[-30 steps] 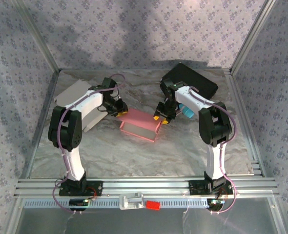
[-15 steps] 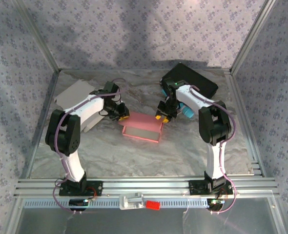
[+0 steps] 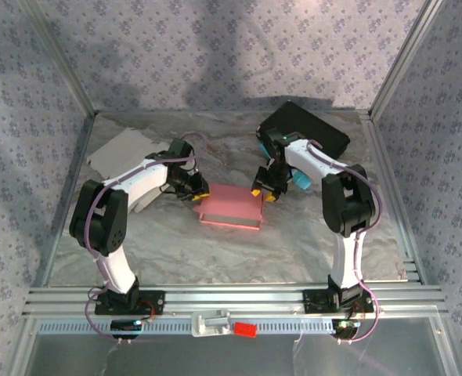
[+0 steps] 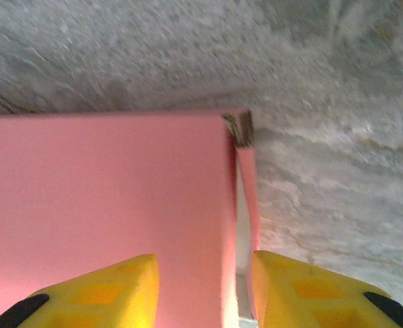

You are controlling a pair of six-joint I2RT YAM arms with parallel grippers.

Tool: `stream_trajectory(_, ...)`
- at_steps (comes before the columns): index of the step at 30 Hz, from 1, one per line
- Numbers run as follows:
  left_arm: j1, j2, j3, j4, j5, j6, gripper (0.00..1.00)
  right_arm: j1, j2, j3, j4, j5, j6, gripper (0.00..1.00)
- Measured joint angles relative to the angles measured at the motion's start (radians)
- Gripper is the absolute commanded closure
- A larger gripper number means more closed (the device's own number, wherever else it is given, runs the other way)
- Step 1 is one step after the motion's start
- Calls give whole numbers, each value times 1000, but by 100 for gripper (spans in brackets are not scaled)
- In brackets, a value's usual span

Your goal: Fold the paper box

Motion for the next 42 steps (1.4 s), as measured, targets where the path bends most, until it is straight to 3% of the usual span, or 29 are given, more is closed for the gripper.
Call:
stream_trajectory(9, -4, 0, -4, -9, -15, 4, 71, 5, -71, -119, 36, 14, -26, 47)
stream_trajectory(21, -17, 0, -49, -2, -16, 3, 71, 17, -77, -224, 183, -24, -24, 55)
stream_trajectory(26, -17, -10, -58, -6, -32, 6, 58, 17, -77, -229, 214, -27, -22, 59)
stream_trajectory(29, -17, -37, -57, -20, -58, 18, 56, 17, -77, -240, 226, -31, -21, 59)
stream_trajectory(42, 1, -45, -64, 7, -40, 60, 65, 17, -77, -243, 237, -41, -21, 62)
